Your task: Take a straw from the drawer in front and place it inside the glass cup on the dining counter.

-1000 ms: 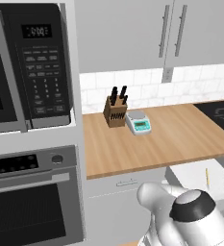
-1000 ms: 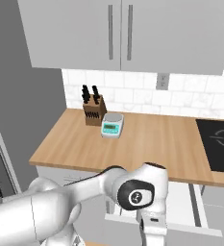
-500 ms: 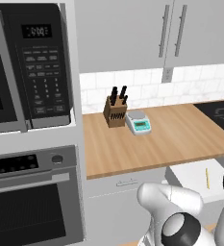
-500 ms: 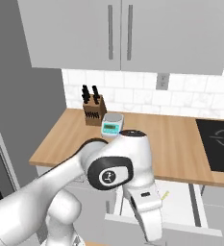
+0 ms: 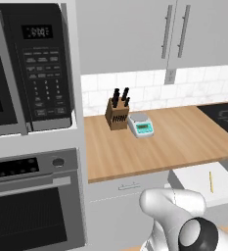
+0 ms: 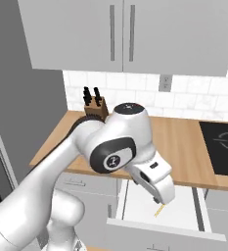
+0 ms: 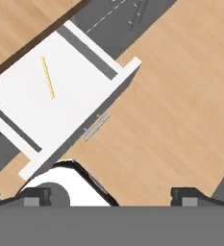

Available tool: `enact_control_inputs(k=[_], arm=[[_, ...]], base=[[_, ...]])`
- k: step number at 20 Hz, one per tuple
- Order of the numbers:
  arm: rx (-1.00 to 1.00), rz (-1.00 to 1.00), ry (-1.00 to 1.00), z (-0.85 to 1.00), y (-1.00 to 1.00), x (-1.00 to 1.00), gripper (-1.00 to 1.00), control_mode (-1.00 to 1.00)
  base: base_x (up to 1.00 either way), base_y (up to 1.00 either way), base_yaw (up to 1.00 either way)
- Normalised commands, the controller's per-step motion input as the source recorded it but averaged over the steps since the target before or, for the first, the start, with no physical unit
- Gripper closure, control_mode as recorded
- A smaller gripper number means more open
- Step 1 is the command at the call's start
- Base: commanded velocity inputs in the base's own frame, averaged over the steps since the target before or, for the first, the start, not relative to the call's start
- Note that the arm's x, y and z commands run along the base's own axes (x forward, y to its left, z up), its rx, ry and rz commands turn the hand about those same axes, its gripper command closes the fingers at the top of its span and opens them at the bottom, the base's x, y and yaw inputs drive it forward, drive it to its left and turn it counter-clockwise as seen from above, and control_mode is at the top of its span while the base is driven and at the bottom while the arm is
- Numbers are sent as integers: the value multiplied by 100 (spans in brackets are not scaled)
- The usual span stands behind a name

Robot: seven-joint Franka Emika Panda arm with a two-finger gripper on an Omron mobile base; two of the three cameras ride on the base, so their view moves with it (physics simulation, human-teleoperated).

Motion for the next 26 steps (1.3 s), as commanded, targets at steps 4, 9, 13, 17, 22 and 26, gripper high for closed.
enact_control_inputs(k=[4, 9, 13, 17, 22, 26], arm=[[1, 32, 1, -33, 8, 81, -100, -100], [0, 19, -2, -77, 0, 45, -100, -100], [0, 13, -3, -79, 0, 26, -100, -100], [0, 9, 0, -78, 0, 29, -100, -100], [0, 9, -2, -63, 0, 29, -100, -100], [0, 6, -1, -52, 0, 41, -100, -100]], base=[[0, 0, 0], [0, 0, 0], [0, 0, 0], [0, 0, 0], [0, 0, 0], [0, 0, 0]])
